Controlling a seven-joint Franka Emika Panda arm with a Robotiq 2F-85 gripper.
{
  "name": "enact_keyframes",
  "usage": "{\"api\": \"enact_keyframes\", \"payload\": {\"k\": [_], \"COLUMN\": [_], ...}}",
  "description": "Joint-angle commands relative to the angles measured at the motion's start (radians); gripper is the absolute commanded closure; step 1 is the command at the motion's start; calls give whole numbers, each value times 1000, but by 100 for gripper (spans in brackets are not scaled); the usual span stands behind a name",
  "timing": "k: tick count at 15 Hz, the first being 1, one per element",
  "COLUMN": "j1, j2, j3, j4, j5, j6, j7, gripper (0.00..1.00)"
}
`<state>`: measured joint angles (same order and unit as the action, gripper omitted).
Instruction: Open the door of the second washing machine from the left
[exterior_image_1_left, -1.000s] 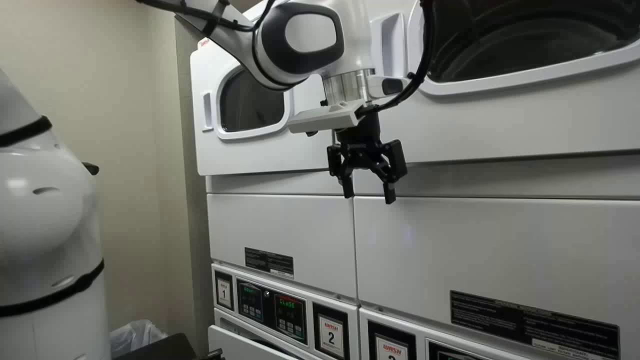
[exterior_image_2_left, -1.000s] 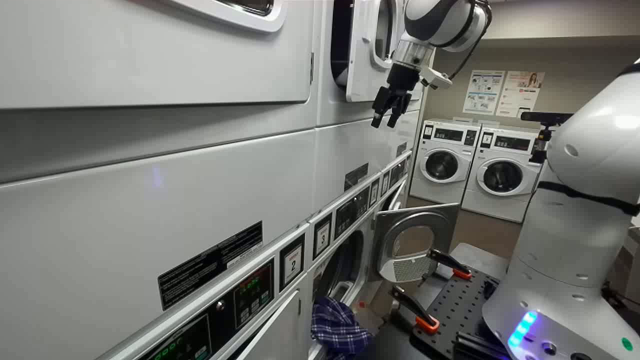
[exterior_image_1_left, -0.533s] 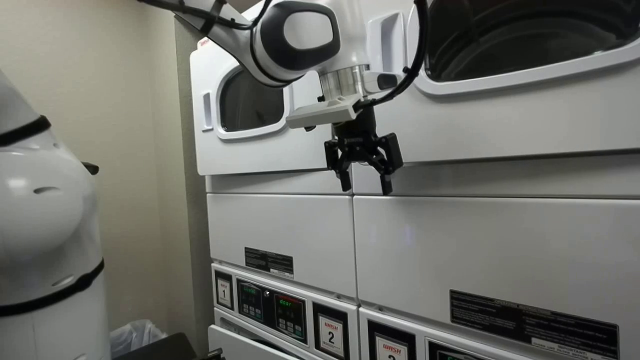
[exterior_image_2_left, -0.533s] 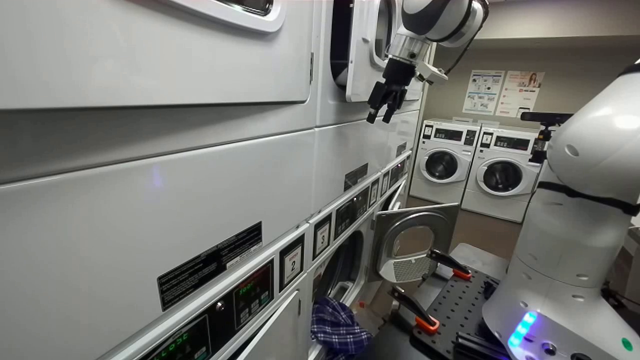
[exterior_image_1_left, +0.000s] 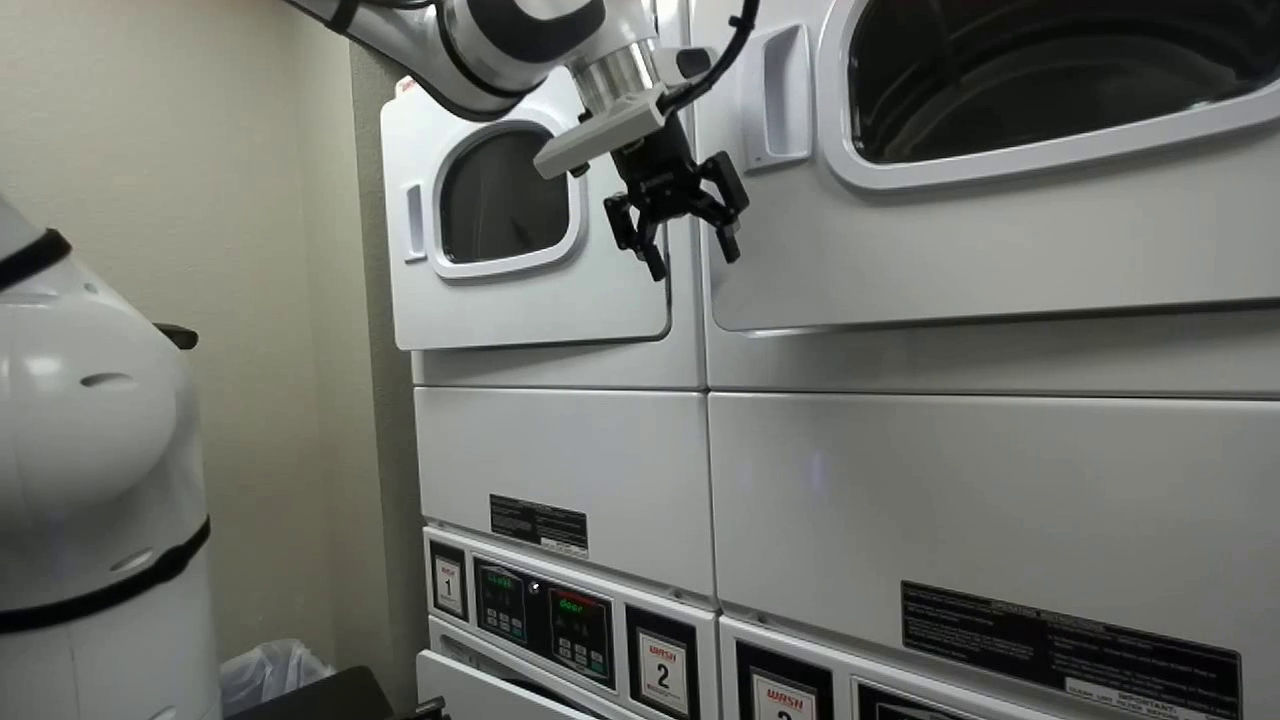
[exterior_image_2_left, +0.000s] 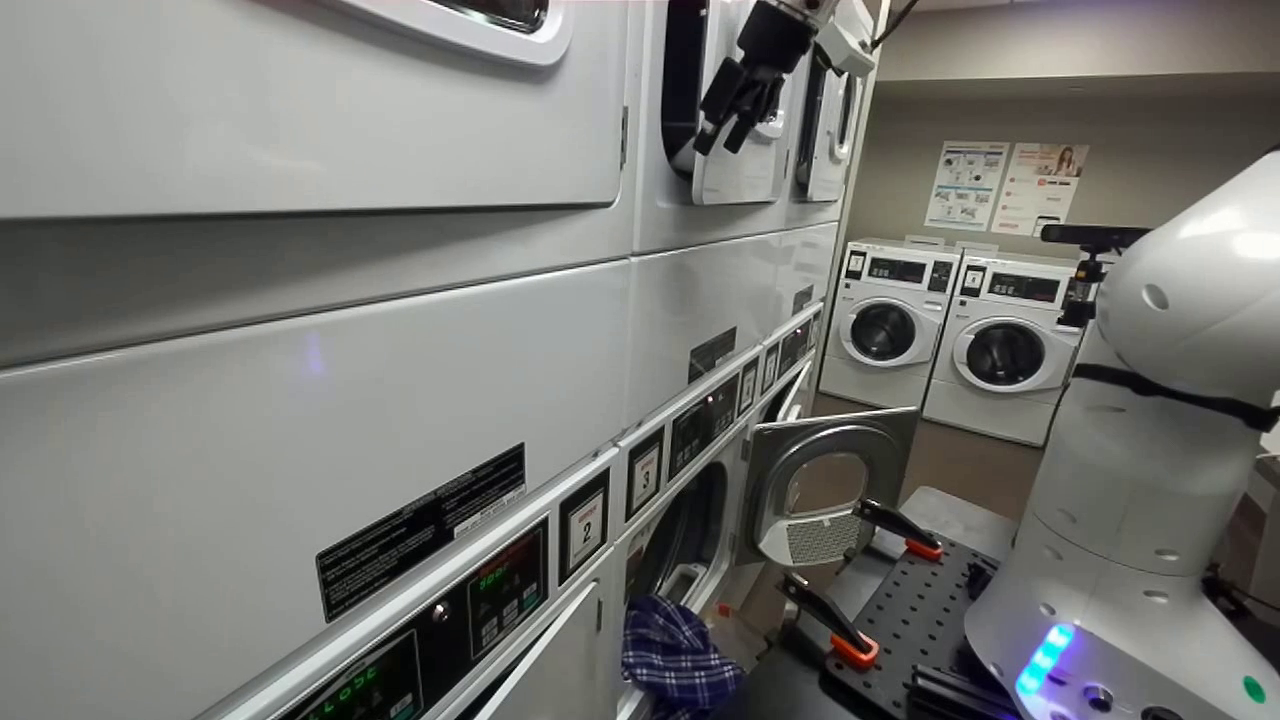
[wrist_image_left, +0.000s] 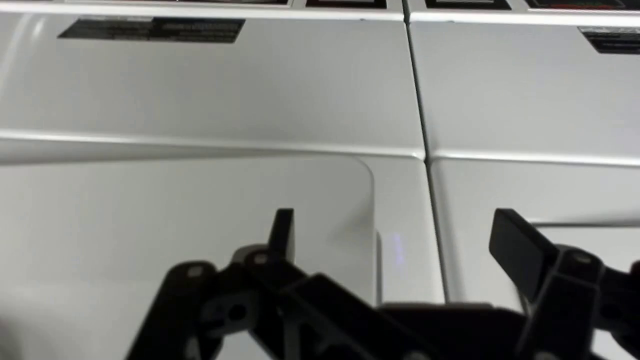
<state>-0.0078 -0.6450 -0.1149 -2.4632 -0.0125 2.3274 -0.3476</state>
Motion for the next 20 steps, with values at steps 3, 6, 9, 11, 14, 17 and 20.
{"api": "enact_keyframes", "payload": {"k": [3,6,9,11,14,17,20], "j1": [111,154,157,156,149,138,104], "j2": [-116,-144,-147,-137,-110,-79,-59], "j3": [28,42,64,77,95,109,127], "j4": [20,14,-14,-37,-75,-89,-93], "j5": [39,29,-18,-49,-99,-144,-210], "j6": [-36,-2,81,152,273,372,442], "j7": [-2,-10,-13,-11,-1,9,10], "gripper": [0,0,0,0,0,0,0]}}
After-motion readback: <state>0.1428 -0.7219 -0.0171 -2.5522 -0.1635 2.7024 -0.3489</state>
